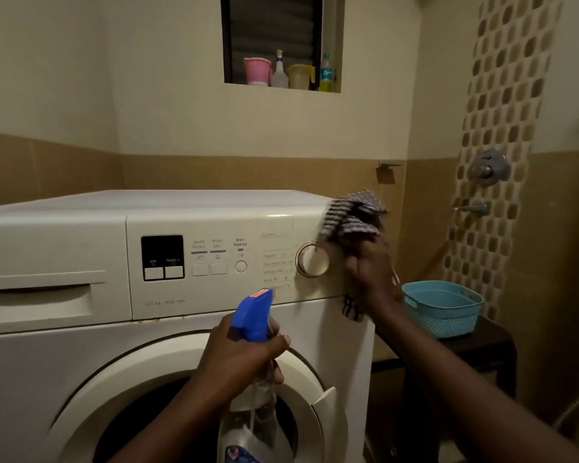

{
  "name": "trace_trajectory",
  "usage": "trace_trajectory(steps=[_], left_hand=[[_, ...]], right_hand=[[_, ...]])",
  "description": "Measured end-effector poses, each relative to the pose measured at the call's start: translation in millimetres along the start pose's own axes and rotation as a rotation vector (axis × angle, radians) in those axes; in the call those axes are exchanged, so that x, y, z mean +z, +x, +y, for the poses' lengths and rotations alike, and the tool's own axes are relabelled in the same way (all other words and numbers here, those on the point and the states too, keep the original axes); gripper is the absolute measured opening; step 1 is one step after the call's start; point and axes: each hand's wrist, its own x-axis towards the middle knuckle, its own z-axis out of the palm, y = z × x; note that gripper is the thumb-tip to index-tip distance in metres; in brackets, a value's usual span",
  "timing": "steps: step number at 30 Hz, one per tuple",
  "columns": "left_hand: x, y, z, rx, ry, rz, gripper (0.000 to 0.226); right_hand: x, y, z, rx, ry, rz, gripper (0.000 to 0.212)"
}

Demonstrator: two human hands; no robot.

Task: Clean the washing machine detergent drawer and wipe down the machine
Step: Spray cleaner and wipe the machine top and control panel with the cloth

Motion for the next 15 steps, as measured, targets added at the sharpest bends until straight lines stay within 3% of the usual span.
trace_trajectory(steps=[2, 5, 8, 12, 15], left_hand=[[-2.6, -1.1, -0.1, 0.001, 0.005, -0.009, 0.021], [-8.1, -2.9, -0.7, 0.003, 0.021, -0.027, 0.02], [-13.0, -5.2, -3.5, -0.007, 0.022, -0.025, 0.019], [-16.4, -7.1, -3.6, -0.001, 0.001, 0.008, 0.017], [-16.9, -5.9, -1.6, -0.006, 0.004, 0.013, 0.018]], right_hand=[[12.1, -29.4, 1.6, 0.317, 0.09, 0.19, 0.017], [25.1, -68.3, -13.2, 0.55, 0.167, 0.27, 0.013], [46.1, -95.7, -24.8, 0.533, 0.163, 0.236, 0.019], [60.0, -105.8, -37.5, 0.563, 0.192, 0.034, 0.025], [56.8, -107.1, -42.2, 0.521, 0.164, 0.024, 0.034]])
